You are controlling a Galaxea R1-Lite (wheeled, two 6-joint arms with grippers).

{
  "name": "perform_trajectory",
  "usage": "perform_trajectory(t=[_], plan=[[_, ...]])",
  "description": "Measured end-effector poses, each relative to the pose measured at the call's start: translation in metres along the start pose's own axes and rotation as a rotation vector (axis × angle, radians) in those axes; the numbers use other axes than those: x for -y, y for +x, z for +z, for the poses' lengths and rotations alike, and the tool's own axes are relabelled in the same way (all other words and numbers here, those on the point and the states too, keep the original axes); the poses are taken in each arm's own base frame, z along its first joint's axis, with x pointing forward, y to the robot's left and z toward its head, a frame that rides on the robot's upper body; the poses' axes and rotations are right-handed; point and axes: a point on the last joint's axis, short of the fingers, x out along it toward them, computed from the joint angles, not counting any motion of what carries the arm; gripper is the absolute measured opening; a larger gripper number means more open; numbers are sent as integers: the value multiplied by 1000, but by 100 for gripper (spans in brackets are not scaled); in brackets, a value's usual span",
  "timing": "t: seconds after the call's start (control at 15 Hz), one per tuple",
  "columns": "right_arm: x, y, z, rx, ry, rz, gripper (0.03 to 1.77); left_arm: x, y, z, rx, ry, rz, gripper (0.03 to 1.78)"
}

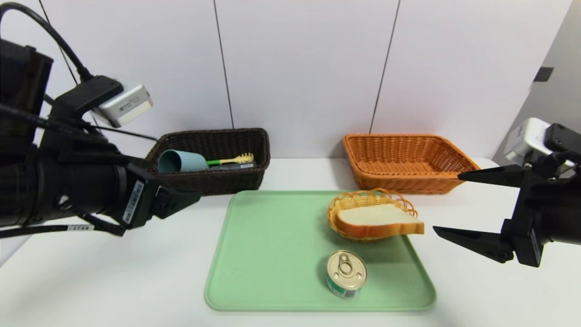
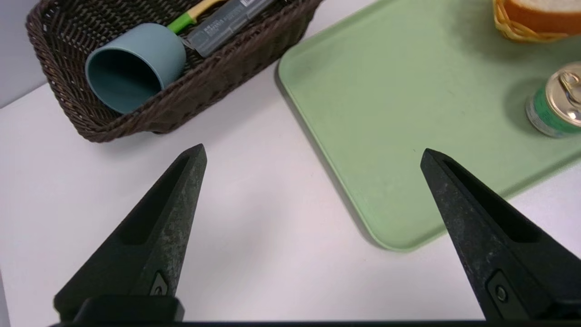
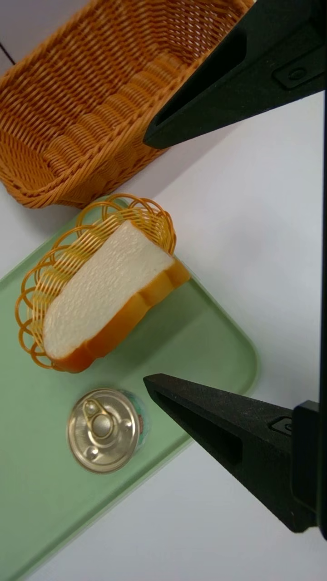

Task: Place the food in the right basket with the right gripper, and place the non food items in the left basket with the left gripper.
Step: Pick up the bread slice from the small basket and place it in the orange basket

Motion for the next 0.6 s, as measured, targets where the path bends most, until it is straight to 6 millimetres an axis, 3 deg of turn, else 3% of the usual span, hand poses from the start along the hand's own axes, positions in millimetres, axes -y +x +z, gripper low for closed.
perform_trajectory(t=[0.27,0.6], plan=[[-4,27,0,-48,-170,75,171,3,-13,-14,36,7,-22,168],[-9,52,-12,-127,-352,135,171,8,-16,-14,57,15,-44,169]])
